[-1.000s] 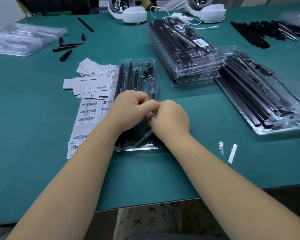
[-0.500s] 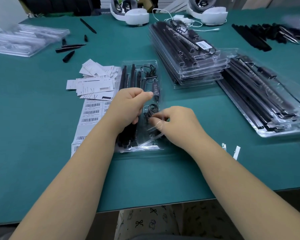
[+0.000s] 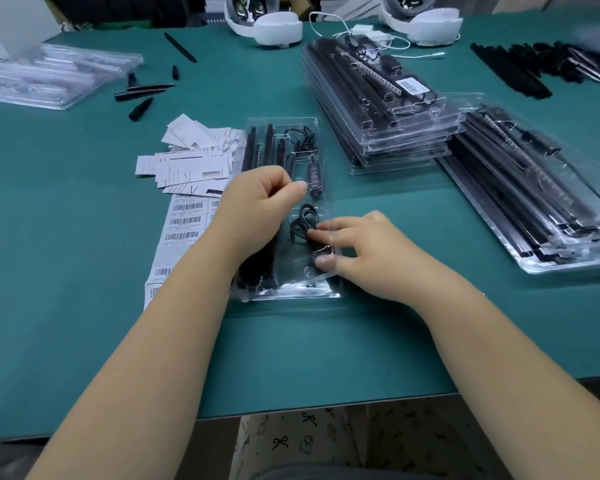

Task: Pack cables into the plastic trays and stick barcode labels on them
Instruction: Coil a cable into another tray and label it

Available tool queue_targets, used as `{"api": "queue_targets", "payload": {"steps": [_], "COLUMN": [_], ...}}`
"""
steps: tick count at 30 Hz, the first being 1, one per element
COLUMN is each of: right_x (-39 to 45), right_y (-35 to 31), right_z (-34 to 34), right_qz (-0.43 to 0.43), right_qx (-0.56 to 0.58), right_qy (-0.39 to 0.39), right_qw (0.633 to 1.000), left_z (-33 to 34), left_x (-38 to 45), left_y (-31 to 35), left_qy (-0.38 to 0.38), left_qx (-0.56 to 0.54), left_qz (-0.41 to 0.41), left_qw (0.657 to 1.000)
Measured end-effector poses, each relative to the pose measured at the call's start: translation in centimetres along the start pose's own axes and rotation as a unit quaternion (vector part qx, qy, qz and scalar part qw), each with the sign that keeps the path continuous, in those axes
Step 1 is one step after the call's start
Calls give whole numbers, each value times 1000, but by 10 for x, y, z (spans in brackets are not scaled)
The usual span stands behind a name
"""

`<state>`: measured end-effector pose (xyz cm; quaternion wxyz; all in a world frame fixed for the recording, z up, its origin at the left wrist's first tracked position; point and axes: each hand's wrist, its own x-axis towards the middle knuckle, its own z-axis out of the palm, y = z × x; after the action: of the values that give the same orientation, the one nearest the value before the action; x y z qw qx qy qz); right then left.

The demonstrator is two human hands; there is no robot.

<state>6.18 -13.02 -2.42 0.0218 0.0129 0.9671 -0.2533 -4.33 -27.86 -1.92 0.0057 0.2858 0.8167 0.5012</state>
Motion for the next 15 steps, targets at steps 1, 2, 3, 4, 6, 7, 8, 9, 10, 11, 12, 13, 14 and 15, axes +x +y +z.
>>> {"api": "queue_targets", "payload": {"steps": [1, 2, 3, 4, 6, 7, 8, 9, 10, 11, 12, 13, 14, 15], "right_x": [0, 0, -1, -1, -1, -1, -1, -2, -3, -5, -6, -7, -7, -7], "right_y": [-1, -1, -1, 0, 0, 0, 0, 1, 2, 4, 7, 9, 11, 11], "right_z": [1, 3, 5, 6, 8, 9, 9, 9, 9, 7, 5, 2, 0, -1], "right_qz": [3, 5, 5, 5, 4, 3, 1, -4, -9, -15, -19, -23, -24, -18], "right_qx": [-13, -21, -22, -16, -5, -5, -9, -12, -6, 7, 26, 47, 71, 101], "right_qy": [5, 13, 22, 32, 44, 44, 42, 36, 26, 12, -1, -4, 8, 31], "right_qw": [1000, 1000, 999, 999, 999, 999, 999, 999, 1000, 1000, 999, 999, 997, 994], "left_z": [-7, -15, -22, -28, -32, -33, -32, -31, -31, -31, -31, -31, -31, -31], "left_x": [-1, -1, -2, -3, -3, -2, -1, 0, 2, 3, 4, 4, 4, 5], "left_y": [0, -2, -2, -5, -8, -9, -10, -10, -10, -10, -10, -10, -9, -8], "left_qy": [14, 6, -28, -76, -146, -157, -157, -155, -153, -154, -158, -163, -169, -177], "left_qx": [77, 126, 150, 170, 193, 191, 185, 179, 176, 177, 180, 186, 192, 196], "left_qz": [40, 59, 55, 36, 4, -2, -6, -12, -17, -26, -34, -42, -49, -53], "left_qw": [996, 990, 987, 982, 970, 969, 970, 971, 972, 972, 970, 968, 966, 963]}}
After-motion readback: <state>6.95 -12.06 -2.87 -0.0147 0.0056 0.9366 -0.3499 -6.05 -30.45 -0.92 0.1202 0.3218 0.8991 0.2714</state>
